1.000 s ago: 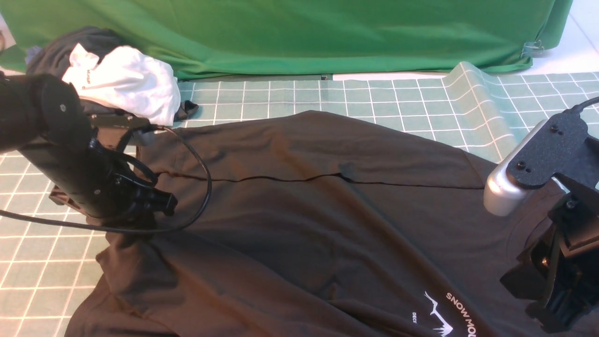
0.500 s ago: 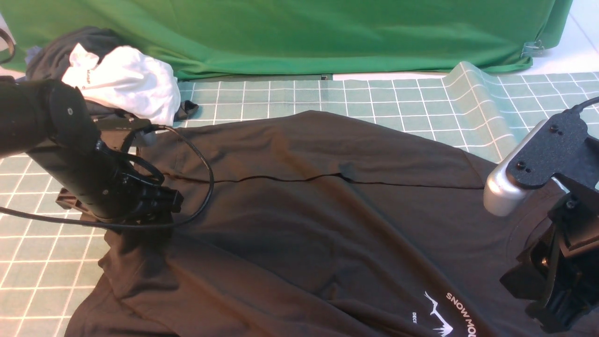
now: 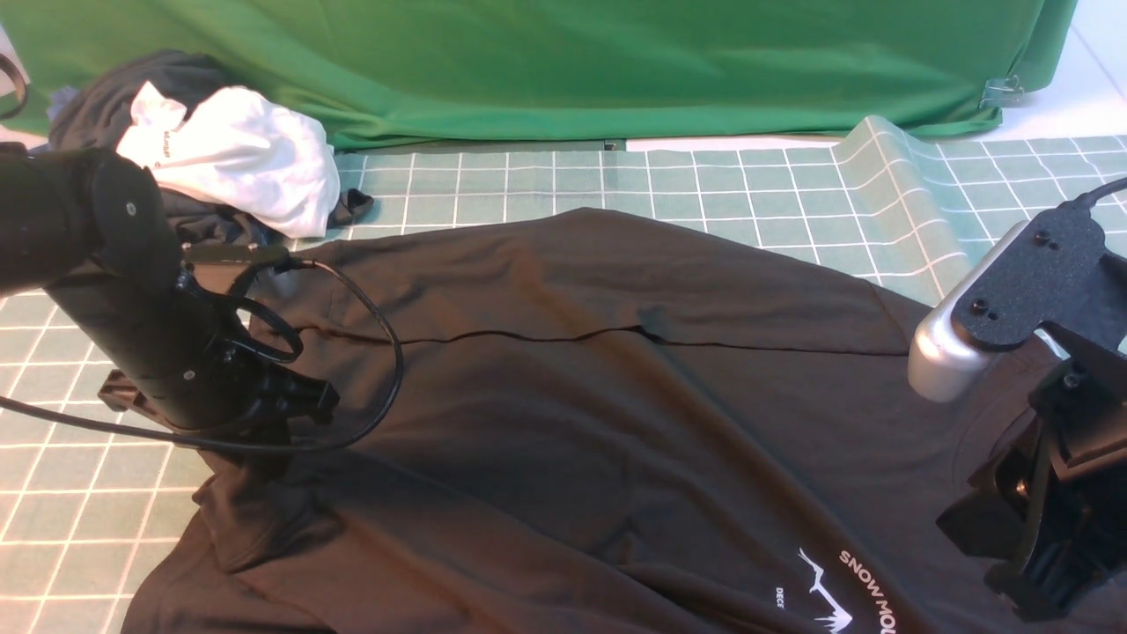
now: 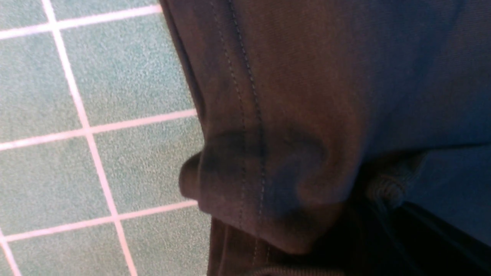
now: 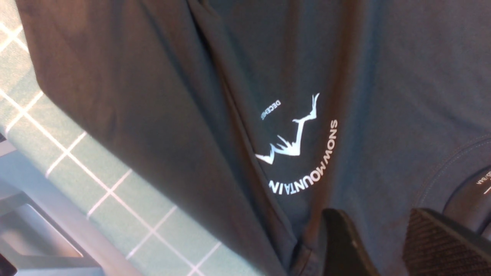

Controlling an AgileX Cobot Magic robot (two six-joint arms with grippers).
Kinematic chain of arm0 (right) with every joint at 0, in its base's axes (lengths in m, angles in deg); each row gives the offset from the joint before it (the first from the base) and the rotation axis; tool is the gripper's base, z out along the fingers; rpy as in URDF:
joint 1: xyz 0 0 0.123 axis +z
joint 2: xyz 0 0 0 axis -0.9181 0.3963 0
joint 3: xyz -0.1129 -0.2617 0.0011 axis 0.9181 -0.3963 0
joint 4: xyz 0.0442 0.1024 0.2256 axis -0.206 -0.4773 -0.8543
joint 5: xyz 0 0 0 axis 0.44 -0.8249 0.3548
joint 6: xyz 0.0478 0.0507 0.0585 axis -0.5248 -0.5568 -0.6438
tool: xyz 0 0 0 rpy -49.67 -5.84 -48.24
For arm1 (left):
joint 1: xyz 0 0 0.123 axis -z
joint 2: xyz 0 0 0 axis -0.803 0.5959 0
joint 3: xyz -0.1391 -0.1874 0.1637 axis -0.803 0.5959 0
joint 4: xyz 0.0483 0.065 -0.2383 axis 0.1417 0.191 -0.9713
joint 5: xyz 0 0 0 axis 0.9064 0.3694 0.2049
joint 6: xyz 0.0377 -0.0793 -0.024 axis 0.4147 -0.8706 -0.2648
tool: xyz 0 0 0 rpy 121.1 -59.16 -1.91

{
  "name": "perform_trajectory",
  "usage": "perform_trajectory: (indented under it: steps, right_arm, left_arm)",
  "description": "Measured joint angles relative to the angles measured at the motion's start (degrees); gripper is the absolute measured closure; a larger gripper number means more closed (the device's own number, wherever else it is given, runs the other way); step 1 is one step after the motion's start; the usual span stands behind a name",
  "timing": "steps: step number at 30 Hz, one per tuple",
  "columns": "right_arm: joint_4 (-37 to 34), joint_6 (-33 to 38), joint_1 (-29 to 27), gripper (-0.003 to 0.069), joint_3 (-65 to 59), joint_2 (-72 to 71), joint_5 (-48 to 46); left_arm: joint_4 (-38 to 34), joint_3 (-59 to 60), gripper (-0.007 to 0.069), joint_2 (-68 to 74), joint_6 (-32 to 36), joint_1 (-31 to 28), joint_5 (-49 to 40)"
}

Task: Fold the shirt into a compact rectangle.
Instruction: 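Grab the top left corner of the dark shirt with the left gripper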

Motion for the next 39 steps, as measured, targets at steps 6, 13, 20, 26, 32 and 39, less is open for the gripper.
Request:
perform_trajectory:
  steps: [6,13,20,26,32,39]
  right_arm:
    - [0.0,0.0,0.0,0.0414,0.0,0.0,0.0]
    - [0.0,0.0,0.0,0.0414,0.0,0.0,0.02]
    - [0.0,0.0,0.0,0.0414,0.0,0.0,0.86]
    - [0.0,0.0,0.0,0.0414,0.0,0.0,1.53]
    - [0.0,-0.26,0.0,0.0413,0.0,0.0,1.57]
    - [0.0,-0.26,0.0,0.0413,0.0,0.0,1.67]
  left_arm:
    - [0.05,0.0,0.0393,0.0,0.1,0.0,-0.69]
    - [-2.94,0.0,0.0205,-0.66,2.74,0.05,-3.28]
    - [-3.14,0.0,0.0305,-4.42,3.53,0.05,-2.63]
    - [-3.14,0.0,0.0437,-4.17,3.7,0.05,-2.29]
    - [-3.08,0.0,0.0477,-0.91,4.05,0.05,-2.07]
    - [-2.91,-2.09,0.0593,-0.75,4.05,0.33,-3.28]
